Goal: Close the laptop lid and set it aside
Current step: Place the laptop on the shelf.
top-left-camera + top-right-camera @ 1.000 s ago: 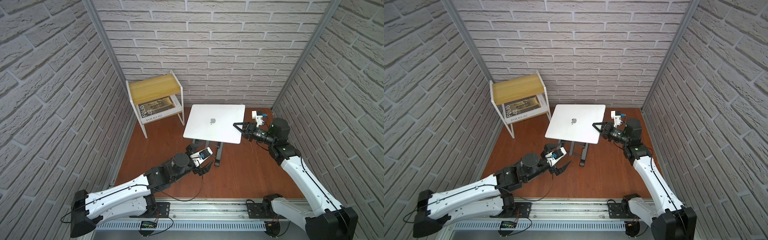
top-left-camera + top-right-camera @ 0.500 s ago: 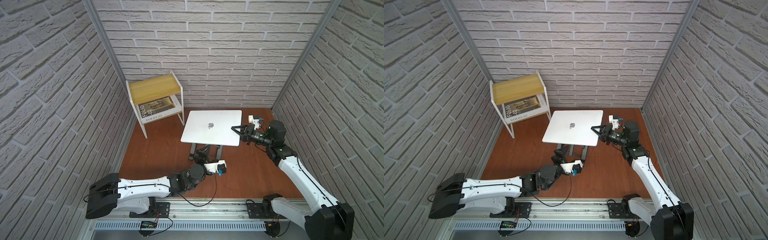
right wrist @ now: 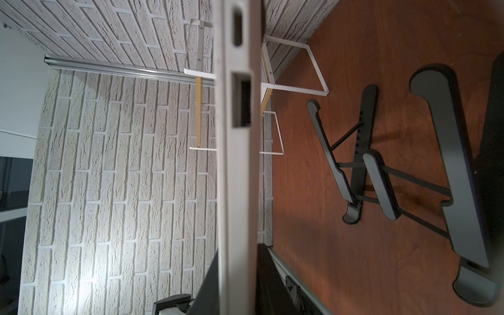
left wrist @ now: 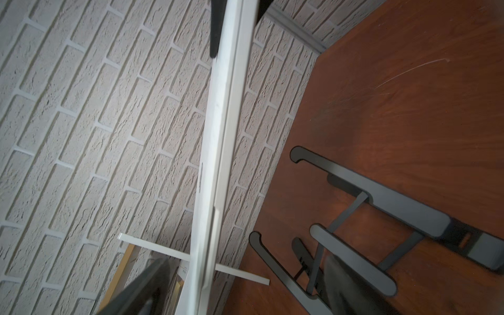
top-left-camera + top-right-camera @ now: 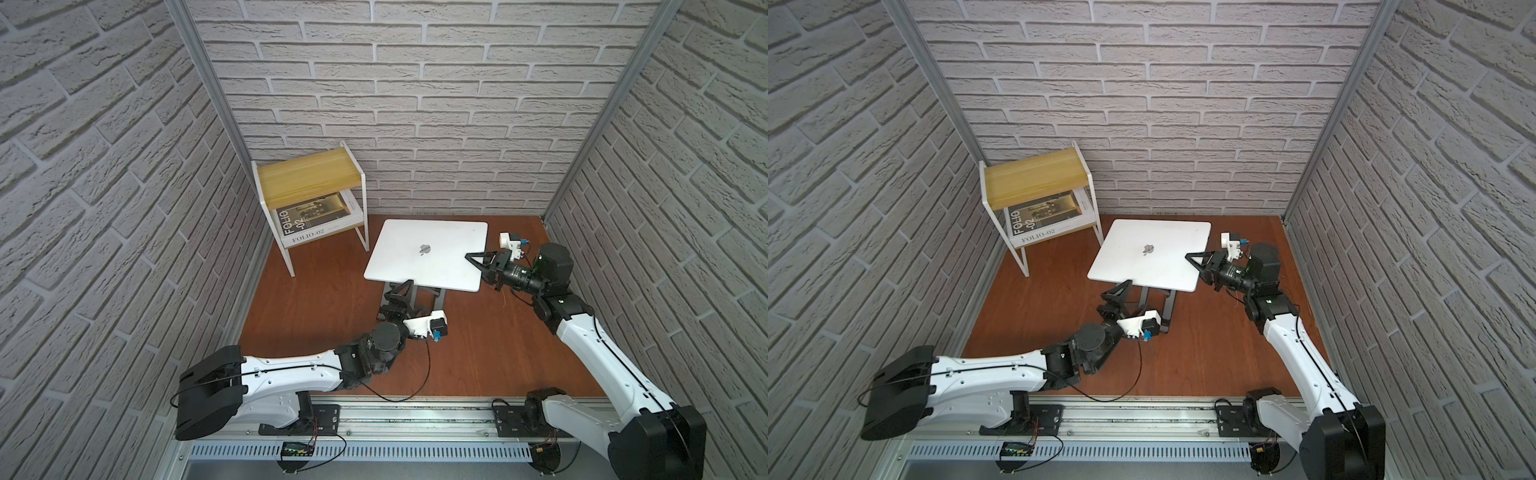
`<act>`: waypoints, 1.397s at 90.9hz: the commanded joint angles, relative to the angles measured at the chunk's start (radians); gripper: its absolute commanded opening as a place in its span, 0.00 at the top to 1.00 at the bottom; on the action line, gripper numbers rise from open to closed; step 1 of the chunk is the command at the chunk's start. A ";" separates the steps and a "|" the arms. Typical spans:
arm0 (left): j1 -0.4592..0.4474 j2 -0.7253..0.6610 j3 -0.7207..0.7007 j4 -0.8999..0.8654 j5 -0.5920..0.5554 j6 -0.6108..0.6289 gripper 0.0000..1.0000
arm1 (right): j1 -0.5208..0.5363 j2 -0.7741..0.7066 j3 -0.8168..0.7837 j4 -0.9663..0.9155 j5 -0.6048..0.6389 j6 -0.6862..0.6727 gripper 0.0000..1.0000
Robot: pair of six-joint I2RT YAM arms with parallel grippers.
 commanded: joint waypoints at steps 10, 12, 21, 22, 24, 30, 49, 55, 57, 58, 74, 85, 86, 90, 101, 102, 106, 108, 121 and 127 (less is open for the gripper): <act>0.034 0.072 0.030 0.143 0.032 0.083 0.08 | 0.019 -0.073 -0.008 0.214 -0.047 0.013 0.97; 0.034 0.079 0.034 0.143 0.036 0.087 0.08 | 0.022 -0.069 -0.012 0.221 -0.048 0.015 0.97; 0.032 0.128 0.046 0.192 0.023 0.127 0.09 | 0.032 -0.056 -0.030 0.255 -0.048 0.031 0.97; 0.032 0.134 0.046 0.207 0.020 0.135 0.09 | 0.032 -0.054 -0.032 0.259 -0.048 0.031 0.97; 0.031 0.145 0.048 0.221 0.014 0.149 0.14 | 0.034 -0.051 -0.035 0.261 -0.049 0.032 0.97; 0.033 0.178 0.061 0.232 0.000 0.178 0.20 | 0.037 -0.043 -0.040 0.281 -0.049 0.042 0.97; 0.038 0.216 0.080 0.266 0.001 0.173 0.27 | 0.050 -0.032 -0.029 0.290 -0.048 0.038 0.97; 0.040 0.208 0.081 0.267 0.002 0.163 0.41 | 0.051 -0.030 -0.030 0.288 -0.045 0.034 0.97; 0.042 0.206 0.080 0.262 0.003 0.161 0.45 | 0.051 -0.029 -0.031 0.287 -0.046 0.032 0.97; 0.043 0.205 0.081 0.258 0.004 0.159 0.46 | 0.051 -0.029 -0.031 0.286 -0.046 0.032 0.97; 0.052 0.215 0.087 0.235 -0.005 0.148 0.62 | 0.053 -0.014 -0.037 0.300 -0.042 0.032 0.97; 0.058 0.222 0.089 0.238 -0.008 0.143 0.68 | 0.055 -0.005 -0.035 0.306 -0.041 0.031 0.97; 0.059 0.222 0.090 0.238 -0.009 0.144 0.68 | 0.054 -0.004 -0.035 0.306 -0.042 0.031 0.97; 0.060 0.223 0.091 0.236 -0.007 0.143 0.72 | 0.056 0.000 -0.034 0.306 -0.042 0.031 0.97; 0.068 0.220 0.098 0.206 0.007 0.125 0.78 | 0.058 0.009 -0.029 0.309 -0.043 0.030 0.97; 0.069 0.218 0.099 0.202 0.007 0.122 0.79 | 0.058 0.008 -0.028 0.309 -0.043 0.030 0.97; 0.074 0.217 0.104 0.191 0.008 0.112 0.82 | 0.060 0.012 -0.024 0.306 -0.044 0.027 0.97; 0.076 0.217 0.105 0.187 0.009 0.108 0.85 | 0.061 0.013 -0.021 0.304 -0.044 0.025 0.97; 0.081 0.208 0.115 0.139 0.005 0.095 1.00 | 0.069 0.023 -0.006 0.281 -0.047 0.006 0.97; 0.083 0.202 0.111 0.135 0.007 0.092 1.00 | 0.072 0.027 0.001 0.276 -0.048 -0.001 0.97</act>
